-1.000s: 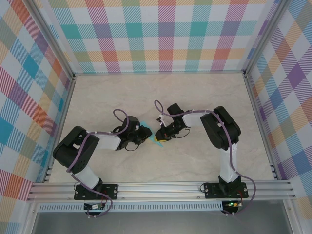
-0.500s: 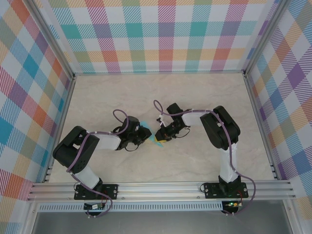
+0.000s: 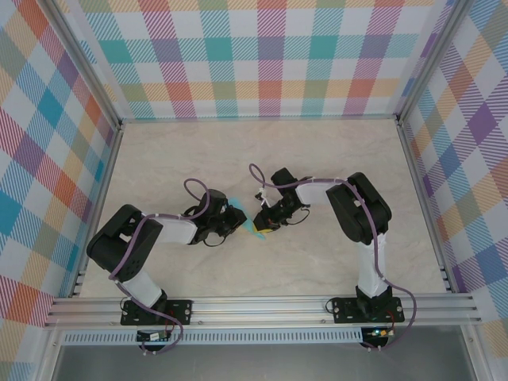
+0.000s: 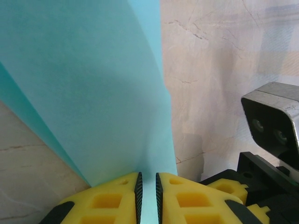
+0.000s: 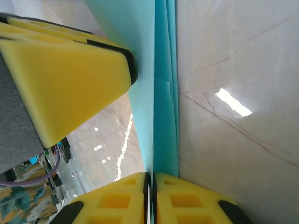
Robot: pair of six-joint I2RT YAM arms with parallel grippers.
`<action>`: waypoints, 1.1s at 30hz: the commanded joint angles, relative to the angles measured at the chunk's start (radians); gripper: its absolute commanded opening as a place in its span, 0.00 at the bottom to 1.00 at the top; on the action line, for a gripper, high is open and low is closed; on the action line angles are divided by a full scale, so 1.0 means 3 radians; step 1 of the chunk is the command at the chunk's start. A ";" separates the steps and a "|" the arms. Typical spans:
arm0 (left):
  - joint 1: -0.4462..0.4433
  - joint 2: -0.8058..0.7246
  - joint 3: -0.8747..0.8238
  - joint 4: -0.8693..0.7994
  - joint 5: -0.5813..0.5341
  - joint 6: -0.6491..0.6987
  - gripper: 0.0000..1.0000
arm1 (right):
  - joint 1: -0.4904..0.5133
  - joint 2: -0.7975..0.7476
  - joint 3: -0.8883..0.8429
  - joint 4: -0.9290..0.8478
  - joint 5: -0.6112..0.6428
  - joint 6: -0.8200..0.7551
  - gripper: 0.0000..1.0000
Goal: Fold a paper plane with a square sheet of paper (pick it up from the middle)
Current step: Fold the wing for the fifth time at the center of the table.
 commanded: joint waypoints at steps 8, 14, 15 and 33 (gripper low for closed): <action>-0.0009 0.0057 0.0094 -0.0222 -0.0023 0.0081 0.18 | 0.0019 -0.0571 -0.0032 -0.0207 0.0441 0.0093 0.23; -0.0011 0.0057 0.0158 -0.0267 0.0013 0.0129 0.18 | 0.0076 -0.0557 0.0025 -0.0217 0.0376 0.0089 0.20; -0.0011 0.0057 0.0163 -0.0269 0.0013 0.0135 0.18 | 0.0089 -0.0534 0.0041 -0.0207 0.0350 0.0094 0.18; -0.0011 0.0079 0.0224 -0.0359 0.0013 0.0156 0.18 | 0.0203 -0.0128 0.0132 -0.0317 0.0436 0.0018 0.05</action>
